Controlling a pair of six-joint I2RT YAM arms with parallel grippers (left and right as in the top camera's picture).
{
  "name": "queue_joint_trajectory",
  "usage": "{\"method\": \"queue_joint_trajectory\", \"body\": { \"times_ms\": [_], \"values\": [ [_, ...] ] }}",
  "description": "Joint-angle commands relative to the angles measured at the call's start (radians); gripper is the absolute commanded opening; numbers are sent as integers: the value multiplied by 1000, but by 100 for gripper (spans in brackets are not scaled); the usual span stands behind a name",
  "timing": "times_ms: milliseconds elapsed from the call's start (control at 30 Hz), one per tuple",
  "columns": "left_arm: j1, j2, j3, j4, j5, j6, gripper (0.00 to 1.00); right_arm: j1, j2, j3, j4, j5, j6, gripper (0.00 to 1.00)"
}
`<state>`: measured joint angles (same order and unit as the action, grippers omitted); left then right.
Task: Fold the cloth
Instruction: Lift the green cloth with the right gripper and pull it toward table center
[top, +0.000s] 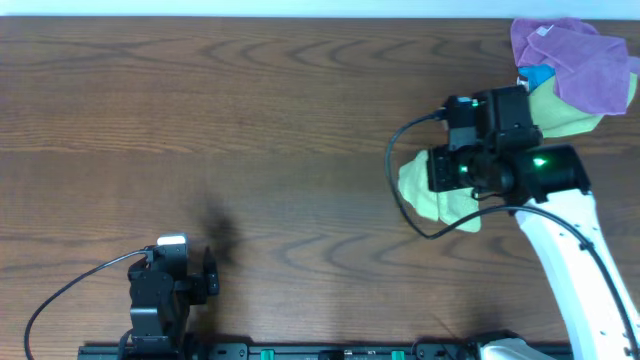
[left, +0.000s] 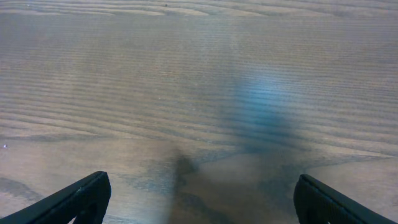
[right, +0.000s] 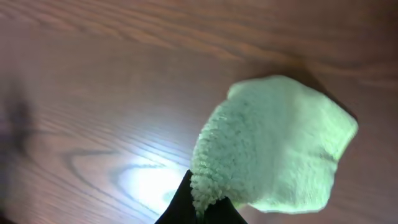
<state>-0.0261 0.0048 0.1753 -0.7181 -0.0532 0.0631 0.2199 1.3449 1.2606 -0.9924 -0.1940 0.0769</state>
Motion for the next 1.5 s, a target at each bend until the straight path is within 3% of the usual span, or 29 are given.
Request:
{"method": "queue_joint_trajectory", "body": {
  "times_ms": [0,500,733,833,867,900,933,1167,1333,1467],
  "values": [
    [7,0,-13,-25,-9,-3,95,52,-33,1,18,21,27,1],
    [7,0,-13,-25,-9,-3,95,75,-111,-96,0,70,50,1],
    [7,0,-13,-25,-9,-3,95,85,69,-43,340,-34,23,1],
    [7,0,-13,-26,-9,-3,96,87,224,167,285,-43,-13,3],
    [7,0,-13,-26,-9,-3,95,91,272,257,198,-43,-52,33],
    [7,0,-13,-26,-9,-3,95,98,312,336,99,-42,-86,55],
    [7,0,-13,-25,-9,-3,95,105,340,388,25,-39,-108,99],
    [7,0,-13,-26,-9,-3,95,188,350,420,-55,-35,-126,99],
    [7,0,-13,-25,-9,-3,95,246,352,402,-176,127,-79,99],
    [7,0,-13,-26,-9,-3,95,253,352,340,-214,139,-70,99]
  ]
}}
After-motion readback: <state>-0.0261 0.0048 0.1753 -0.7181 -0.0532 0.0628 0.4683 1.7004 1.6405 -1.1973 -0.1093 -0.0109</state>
